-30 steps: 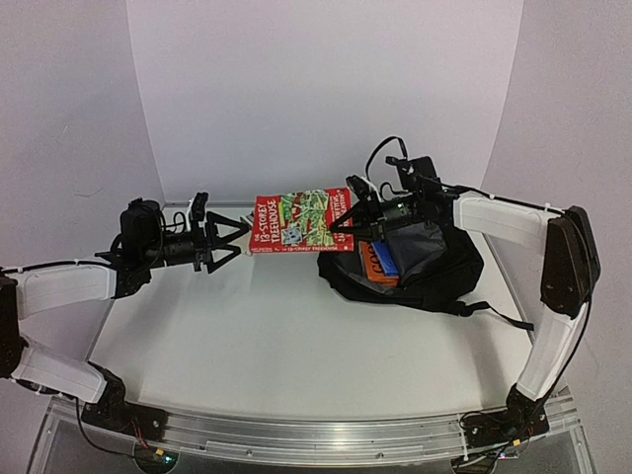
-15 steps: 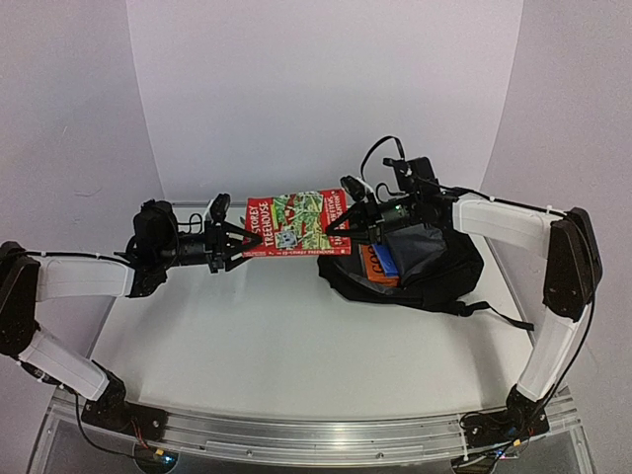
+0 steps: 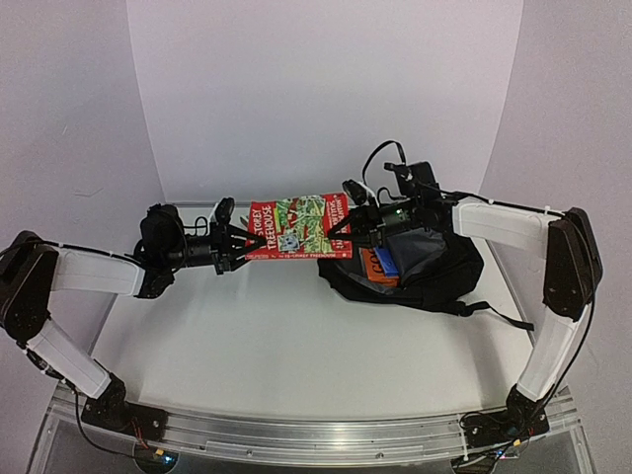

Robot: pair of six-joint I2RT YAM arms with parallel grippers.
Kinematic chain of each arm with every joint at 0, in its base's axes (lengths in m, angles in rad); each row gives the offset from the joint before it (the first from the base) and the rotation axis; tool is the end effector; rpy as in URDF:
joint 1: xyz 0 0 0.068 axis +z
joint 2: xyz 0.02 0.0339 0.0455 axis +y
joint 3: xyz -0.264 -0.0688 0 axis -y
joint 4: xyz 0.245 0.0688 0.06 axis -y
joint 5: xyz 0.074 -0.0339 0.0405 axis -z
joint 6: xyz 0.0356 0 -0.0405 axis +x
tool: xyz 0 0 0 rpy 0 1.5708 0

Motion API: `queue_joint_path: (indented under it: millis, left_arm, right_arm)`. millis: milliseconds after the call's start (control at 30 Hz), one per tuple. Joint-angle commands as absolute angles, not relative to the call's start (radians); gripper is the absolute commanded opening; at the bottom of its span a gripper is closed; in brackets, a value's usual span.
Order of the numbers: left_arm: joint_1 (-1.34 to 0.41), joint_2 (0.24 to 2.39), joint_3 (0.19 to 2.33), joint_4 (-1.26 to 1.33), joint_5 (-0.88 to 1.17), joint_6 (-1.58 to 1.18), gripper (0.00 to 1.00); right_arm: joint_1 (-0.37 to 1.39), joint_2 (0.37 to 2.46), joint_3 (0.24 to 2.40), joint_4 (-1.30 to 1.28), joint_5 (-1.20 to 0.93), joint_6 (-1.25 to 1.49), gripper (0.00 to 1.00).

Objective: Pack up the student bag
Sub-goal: Pick up the book from the center of the board.

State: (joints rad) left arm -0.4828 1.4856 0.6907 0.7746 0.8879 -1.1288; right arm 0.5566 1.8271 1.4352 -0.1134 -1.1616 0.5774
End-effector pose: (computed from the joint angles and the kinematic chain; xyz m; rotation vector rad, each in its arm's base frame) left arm 0.2603 -0.1676 0.2417 0.2226 1.9593 -1.8521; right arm 0.3338 0.2461 0.2881 -0.7996 2.1320 1.8481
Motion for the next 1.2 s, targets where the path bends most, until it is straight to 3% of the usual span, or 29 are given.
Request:
queue_joint_path:
  millis: [0,100,200,267,333,367,533,600,900,1167]
  left_arm:
    - [-0.482,1.517,0.715,0.913,0.885,-1.161,0.32]
    - [-0.478,1.529,0.716,0.929,0.889,-1.172,0.38]
    - [-0.470,1.539,0.707,0.964,0.895,-1.195,0.33]
    - [-0.462,1.544,0.699,0.997,0.901,-1.215,0.25]
    - [-0.461,1.548,0.700,1.003,0.907,-1.220,0.06]
    - [-0.460,1.550,0.701,1.001,0.909,-1.220,0.01]
    - [-0.459,1.547,0.683,0.983,0.875,-1.213,0.00]
    - [-0.459,1.536,0.677,0.961,0.858,-1.202,0.00]
    - [-0.459,1.496,0.680,0.890,0.820,-1.157,0.00]
    - [-0.460,1.499,0.697,0.891,0.809,-1.152,0.00]
  right_arm:
    - [0.577,1.821,1.438,-0.074,-1.236,0.571,0.00]
    - [0.577,1.821,1.434,-0.075,-1.248,0.574,0.00]
    - [0.578,1.820,1.431,-0.077,-1.248,0.572,0.00]
    - [0.578,1.822,1.429,-0.079,-1.244,0.570,0.00]
    - [0.577,1.820,1.426,-0.092,-1.184,0.556,0.01]
    - [0.576,1.820,1.429,-0.119,-1.113,0.532,0.05]
    - [0.570,1.824,1.497,-0.368,-0.577,0.282,0.49]
    - [0.569,1.821,1.500,-0.383,-0.413,0.232,0.59]
    - [0.568,1.898,1.575,-0.426,0.125,0.053,0.58]
    - [0.545,2.000,1.577,-0.420,0.273,0.009,0.56]
